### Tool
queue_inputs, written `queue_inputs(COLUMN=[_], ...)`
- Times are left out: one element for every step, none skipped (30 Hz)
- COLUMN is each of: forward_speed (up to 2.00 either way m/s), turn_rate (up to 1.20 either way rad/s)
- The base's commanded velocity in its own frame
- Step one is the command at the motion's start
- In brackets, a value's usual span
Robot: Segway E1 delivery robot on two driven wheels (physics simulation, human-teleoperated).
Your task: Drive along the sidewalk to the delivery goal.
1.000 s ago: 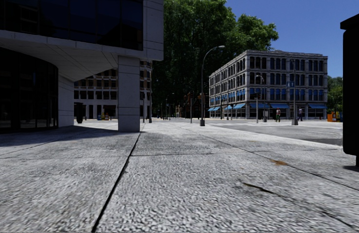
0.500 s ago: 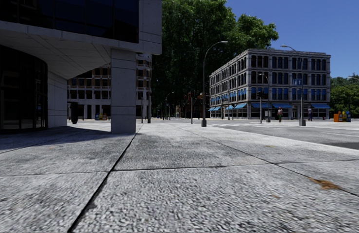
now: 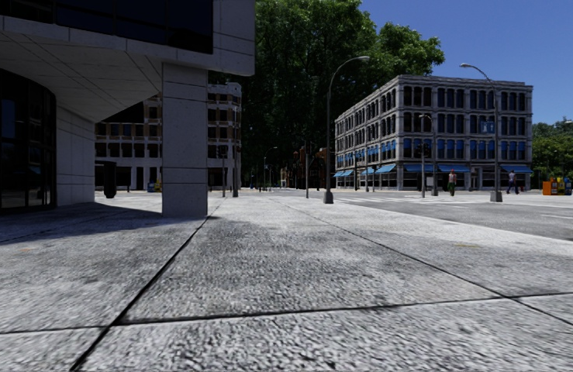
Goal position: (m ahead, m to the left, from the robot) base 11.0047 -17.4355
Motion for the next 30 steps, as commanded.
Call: queue_inputs(forward_speed=[2.00, 2.00, 2.00, 2.00, 2.00, 2.00, 2.00, 2.00, 2.00, 2.00, 2.00, 2.00, 2.00, 2.00, 2.00, 2.00, 2.00, 2.00, 2.00, 2.00, 2.00, 2.00, 2.00, 2.00, 2.00, 2.00, 2.00, 2.00, 2.00, 2.00], turn_rate=[0.00, 0.00, 0.00, 0.00, 0.00, 0.00, 0.00, 0.00, 0.00, 0.00, 0.00, 0.00, 0.00, 0.00, 0.00, 0.00, 0.00, 0.00, 0.04, 0.04, 0.16, 0.29, 0.29, 0.37, 0.39, 0.40, 0.40, 0.40, 0.40, 0.40])
